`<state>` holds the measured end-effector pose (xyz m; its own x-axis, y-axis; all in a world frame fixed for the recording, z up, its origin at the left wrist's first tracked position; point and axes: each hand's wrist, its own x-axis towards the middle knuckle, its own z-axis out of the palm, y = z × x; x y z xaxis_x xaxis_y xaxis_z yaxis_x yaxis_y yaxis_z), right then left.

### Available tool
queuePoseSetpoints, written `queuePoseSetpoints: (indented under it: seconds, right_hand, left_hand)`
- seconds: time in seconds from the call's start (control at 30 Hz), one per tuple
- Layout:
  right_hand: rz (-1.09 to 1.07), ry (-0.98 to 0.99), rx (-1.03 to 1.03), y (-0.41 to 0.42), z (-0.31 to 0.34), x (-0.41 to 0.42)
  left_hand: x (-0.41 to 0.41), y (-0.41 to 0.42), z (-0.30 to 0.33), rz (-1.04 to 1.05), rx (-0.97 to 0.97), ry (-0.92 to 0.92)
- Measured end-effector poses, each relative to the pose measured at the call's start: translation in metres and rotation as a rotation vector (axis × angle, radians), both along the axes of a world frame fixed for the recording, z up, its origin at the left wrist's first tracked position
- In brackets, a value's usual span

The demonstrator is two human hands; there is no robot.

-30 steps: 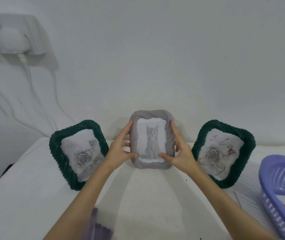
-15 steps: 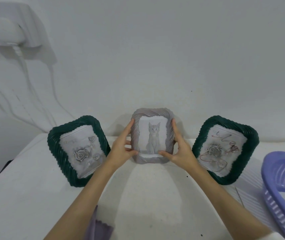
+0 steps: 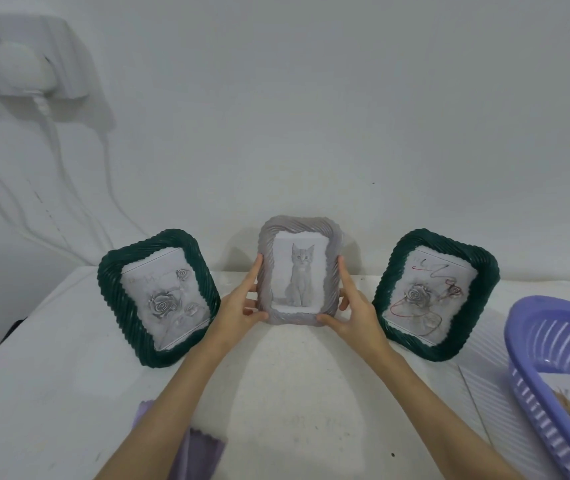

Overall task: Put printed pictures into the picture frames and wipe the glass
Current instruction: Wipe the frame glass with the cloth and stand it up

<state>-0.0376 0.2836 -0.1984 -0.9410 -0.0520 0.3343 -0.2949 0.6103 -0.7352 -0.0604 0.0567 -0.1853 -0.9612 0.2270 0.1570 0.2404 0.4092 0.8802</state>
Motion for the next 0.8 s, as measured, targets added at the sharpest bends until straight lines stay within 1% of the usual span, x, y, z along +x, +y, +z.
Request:
queuePoseSetpoints:
  seconds: [0.13, 0.2, 0.23, 0.33, 0.37, 0.43, 0.47, 0.53, 0.6, 0.67, 0.73, 0.8]
  right_hand:
    - [0.018, 0.001, -0.017, 0.002, 0.003, 0.005]
    - [-0.017, 0.019, -0.020, 0.006, 0.005, 0.012]
    - [-0.047, 0.032, -0.016, 0.009, 0.005, 0.018]
    - [-0.140, 0.115, -0.006, 0.024, 0.005, 0.041]
    - [-0.172, 0.147, -0.004, 0.029, 0.007, 0.050]
    - [-0.263, 0.235, 0.021, 0.039, 0.009, 0.064]
    - [-0.325, 0.290, 0.046, 0.045, 0.011, 0.070]
    - [-0.443, 0.396, 0.093, 0.056, 0.015, 0.076]
    - [-0.544, 0.428, 0.099, 0.065, 0.019, 0.080]
    - [-0.618, 0.352, 0.066, 0.071, 0.022, 0.083]
    - [-0.640, 0.222, 0.029, 0.076, 0.024, 0.084]
    - [-0.639, 0.122, 0.058, 0.081, 0.024, 0.082]
  left_hand:
    - [0.003, 0.000, 0.002, -0.003, -0.002, -0.001]
    - [0.009, 0.000, 0.001, 0.021, -0.024, 0.043]
    - [0.014, 0.001, 0.000, 0.056, -0.057, 0.110]
    - [0.031, 0.017, 0.007, 0.154, -0.106, 0.427]
    - [0.036, 0.026, 0.012, 0.130, -0.100, 0.491]
    - [0.039, 0.052, 0.022, 0.022, -0.091, 0.530]
    - [0.040, 0.066, 0.026, -0.045, -0.085, 0.502]
    - [0.038, 0.097, 0.031, -0.165, -0.068, 0.382]
    - [0.036, 0.124, 0.033, -0.250, -0.074, 0.239]
    - [0.033, 0.147, 0.033, -0.289, -0.074, 0.130]
    - [0.033, 0.163, 0.035, -0.324, -0.053, 0.037]
    - [0.032, 0.175, 0.036, -0.351, -0.002, -0.058]
